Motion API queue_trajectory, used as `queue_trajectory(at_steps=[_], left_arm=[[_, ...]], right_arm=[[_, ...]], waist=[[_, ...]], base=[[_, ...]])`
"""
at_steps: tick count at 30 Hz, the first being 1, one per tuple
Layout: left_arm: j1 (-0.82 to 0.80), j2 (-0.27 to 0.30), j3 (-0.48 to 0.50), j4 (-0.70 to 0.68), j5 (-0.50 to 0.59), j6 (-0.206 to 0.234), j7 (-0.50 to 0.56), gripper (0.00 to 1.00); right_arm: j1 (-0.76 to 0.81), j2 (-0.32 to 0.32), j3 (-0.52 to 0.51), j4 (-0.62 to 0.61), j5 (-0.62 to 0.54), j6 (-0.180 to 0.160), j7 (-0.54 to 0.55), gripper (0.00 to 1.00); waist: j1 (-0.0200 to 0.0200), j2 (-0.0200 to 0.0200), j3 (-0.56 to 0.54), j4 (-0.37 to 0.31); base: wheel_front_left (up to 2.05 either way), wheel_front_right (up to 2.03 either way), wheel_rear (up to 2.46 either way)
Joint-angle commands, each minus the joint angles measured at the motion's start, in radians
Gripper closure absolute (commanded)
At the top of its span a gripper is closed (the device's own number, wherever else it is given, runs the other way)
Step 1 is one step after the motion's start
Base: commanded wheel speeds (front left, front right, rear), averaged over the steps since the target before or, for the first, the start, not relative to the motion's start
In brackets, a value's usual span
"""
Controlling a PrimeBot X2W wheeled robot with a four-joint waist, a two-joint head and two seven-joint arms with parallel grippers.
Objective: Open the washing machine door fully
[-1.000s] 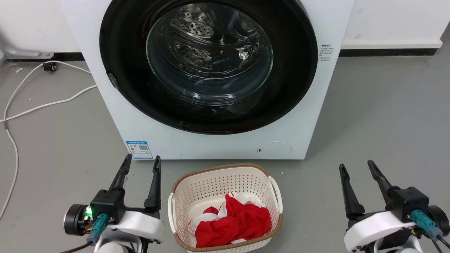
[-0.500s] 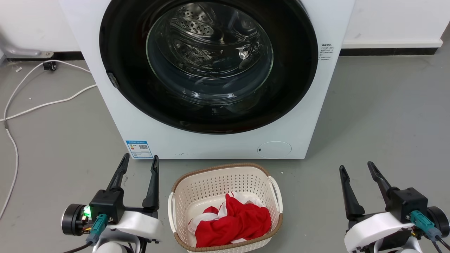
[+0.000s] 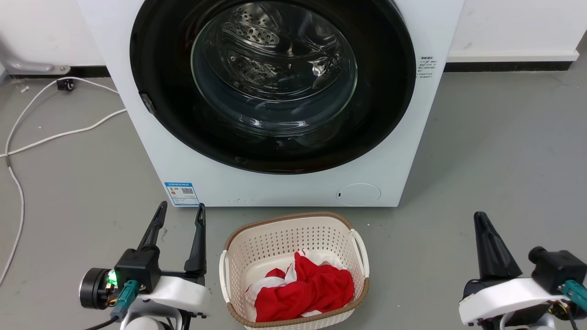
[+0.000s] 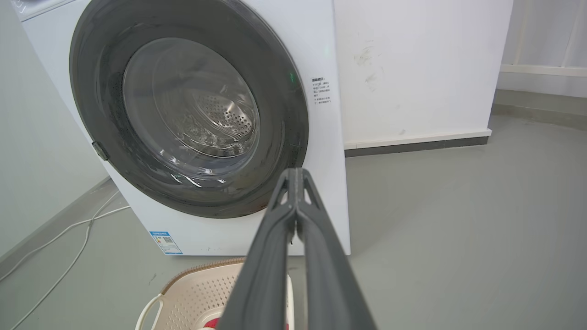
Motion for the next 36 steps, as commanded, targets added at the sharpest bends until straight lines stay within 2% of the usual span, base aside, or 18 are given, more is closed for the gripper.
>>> queue_trajectory(at_steps=[1,5,8,15,17,20,24,29,36], left_arm=[[0.012,-0.003,0.003,0.0,-0.002,-0.003,-0.007,0.0],[0.011,-0.005,0.007,-0.002,-0.002,-0.004,-0.007,0.0],[0.011,-0.006,0.009,-0.004,-0.003,-0.005,-0.007,0.0],[0.01,-0.01,0.016,-0.007,-0.004,-0.004,-0.007,0.0],[0.008,-0.01,0.019,-0.01,-0.002,-0.003,-0.007,0.0],[-0.002,-0.012,0.024,-0.016,-0.002,-0.002,-0.006,0.0],[-0.016,-0.013,0.03,-0.022,-0.003,-0.005,-0.005,0.0],[-0.042,-0.014,0.033,-0.032,-0.002,-0.01,-0.005,0.0],[-0.082,-0.016,0.03,-0.05,0.001,-0.014,-0.005,0.0]], right_arm=[[-0.006,0.003,-0.005,0.004,0.019,0.0,-0.014,1.0],[-0.019,0.003,-0.012,0.024,0.121,0.0,-0.044,1.0],[-0.034,0.003,-0.006,0.039,0.303,0.0,-0.067,1.0],[-0.118,0.002,-0.003,0.059,0.946,0.0,-0.098,1.0],[-0.156,0.002,-0.019,0.062,1.096,0.0,-0.099,1.0],[-0.23,0.002,-0.054,0.08,1.256,0.0,-0.069,1.0],[-0.361,-0.016,-0.118,0.146,1.381,0.0,-0.011,1.0],[-0.551,-0.075,-0.14,0.268,1.456,0.0,0.051,1.0],[-0.843,-0.203,-0.071,0.48,1.402,0.0,0.122,1.0]], waist=[[-0.0001,0.0,0.0,0.0],[-0.0001,0.0,0.0,0.002],[-0.0001,0.0,0.001,0.002],[-0.0001,0.0,0.007,-0.002],[-0.0001,0.0,0.012,-0.004],[-0.0001,0.0,0.026,-0.009],[-0.0001,0.0,0.048,-0.01],[-0.0001,0.0,0.087,-0.003],[-0.0001,0.0,0.152,0.013]], base=[[0.0,0.0,0.0],[0.0,0.0,0.0],[0.0,0.0,0.0],[0.0,0.0,0.0],[0.0,0.0,0.0],[0.0,0.0,0.0],[0.0,0.0,0.0],[0.0,0.0,0.0],[0.0,0.0,0.0]])
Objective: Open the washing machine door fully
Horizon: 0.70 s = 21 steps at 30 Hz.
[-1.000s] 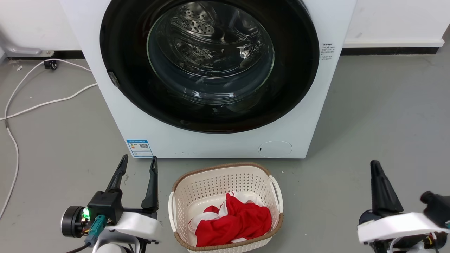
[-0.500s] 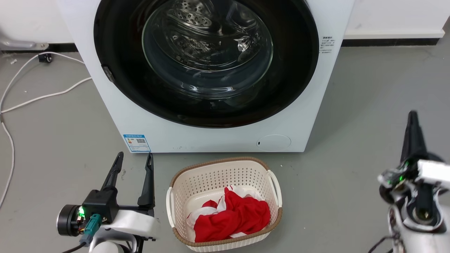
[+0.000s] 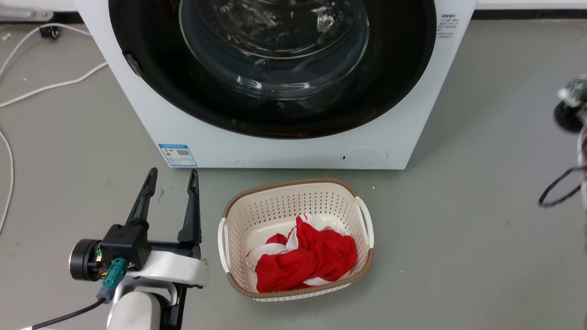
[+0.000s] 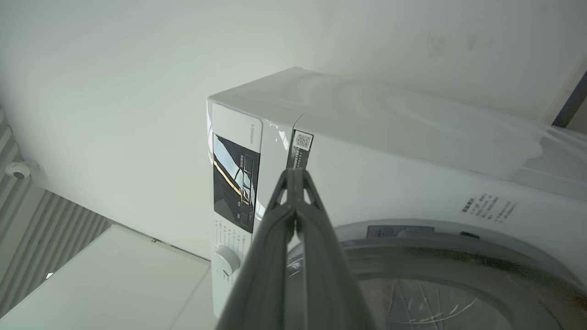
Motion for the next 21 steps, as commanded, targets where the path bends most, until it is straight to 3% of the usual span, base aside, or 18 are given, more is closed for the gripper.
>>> queue_trajectory(at_steps=[1,7,14,21], left_arm=[[-0.017,-0.001,-0.002,-0.007,0.002,-0.003,-0.003,0.0],[-0.051,-0.001,0.001,-0.028,0.005,-0.008,-0.003,0.0],[-0.09,-0.003,0.006,-0.045,0.003,-0.014,-0.003,0.0],[-0.119,-0.004,0.0,-0.063,0.003,-0.015,-0.002,0.0]], right_arm=[[-0.073,-0.033,0.02,0.049,-0.028,0.0,0.016,1.0],[-0.335,-0.104,0.128,0.246,-0.132,0.0,0.124,1.0],[-0.57,-0.094,0.252,0.445,-0.248,0.0,0.297,1.0],[-0.701,-0.067,0.34,0.594,-0.343,0.0,0.437,1.0]], waist=[[0.0,0.0,0.027,0.009],[0.0,0.0,0.09,0.022],[0.0,0.0,0.155,0.038],[0.0,0.0,0.211,0.056]], base=[[0.0,0.0,0.0],[0.0,0.0,0.0],[0.0,0.0,0.0],[0.0,0.0,0.0]])
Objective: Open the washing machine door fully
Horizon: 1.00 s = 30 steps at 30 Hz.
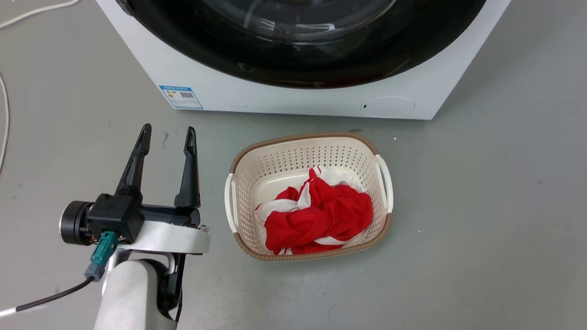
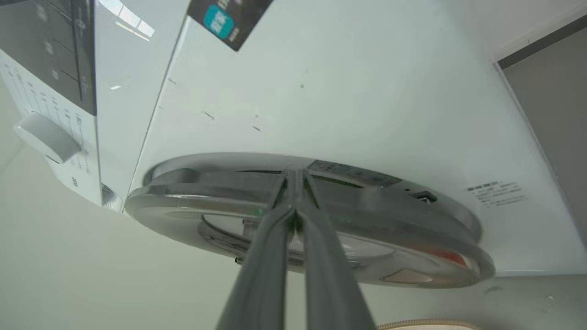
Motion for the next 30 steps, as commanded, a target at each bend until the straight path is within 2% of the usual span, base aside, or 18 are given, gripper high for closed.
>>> queue_trajectory(at_steps=[1,19,30], left_arm=[[-0.019,-0.001,-0.001,-0.007,0.002,-0.001,-0.002,0.0],[-0.082,-0.003,-0.024,-0.024,0.008,-0.009,-0.002,0.0],[-0.101,-0.003,-0.033,-0.025,0.001,-0.006,-0.002,0.0]], right_arm=[[-0.03,0.006,0.014,0.027,-0.017,0.0,0.02,1.0],[-0.149,0.024,0.05,0.125,-0.084,0.0,0.095,1.0],[-0.175,0.046,0.051,0.129,-0.072,0.0,0.217,1.0]], waist=[[-0.0001,0.0,0.024,0.009],[-0.0001,0.0,0.127,0.041],[-0.0001,0.0,0.156,0.046]], base=[[0.0,0.0,0.0],[0.0,0.0,0.0],[0.0,0.0,0.0]])
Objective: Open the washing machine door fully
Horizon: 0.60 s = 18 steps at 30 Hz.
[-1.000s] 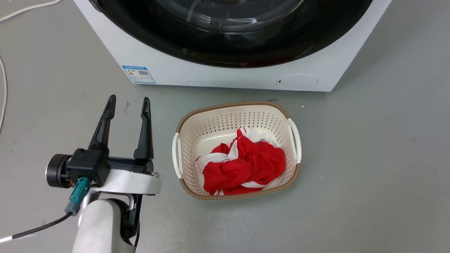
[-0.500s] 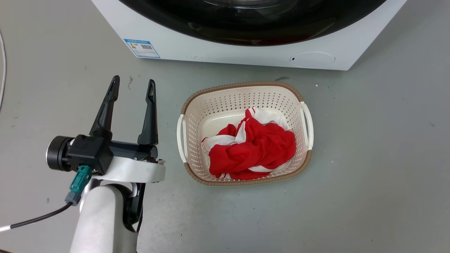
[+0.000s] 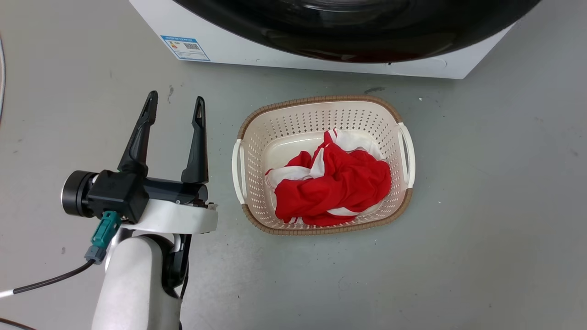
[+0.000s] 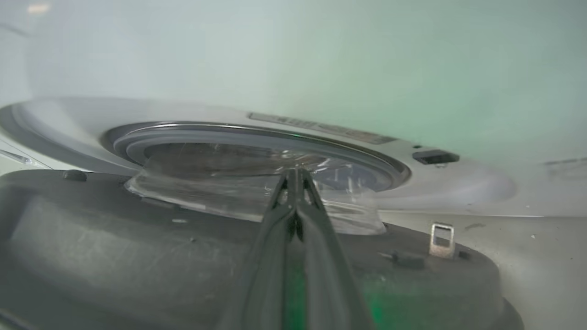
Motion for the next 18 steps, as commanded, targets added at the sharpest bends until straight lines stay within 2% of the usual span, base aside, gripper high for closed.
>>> queue_trajectory(at_steps=[1,11,18], left_arm=[[-0.02,-0.002,-0.002,-0.001,-0.001,0.005,-0.003,0.0],[-0.017,-0.002,-0.002,0.008,-0.006,0.007,-0.002,0.0],[0.003,-0.001,0.0,0.028,-0.001,0.01,-0.003,0.0]], right_arm=[[0.003,0.014,0.003,-0.005,0.006,0.0,0.018,1.0],[0.052,0.005,-0.009,-0.061,0.053,0.0,0.194,1.0],[0.14,0.018,-0.01,-0.124,0.09,0.0,0.311,1.0]], waist=[[-0.0001,0.0,0.0,0.0],[-0.0001,0.0,-0.009,-0.013],[-0.0001,0.0,-0.059,-0.025]], base=[[0.0,0.0,0.0],[0.0,0.0,0.0],[0.0,0.0,0.0]])
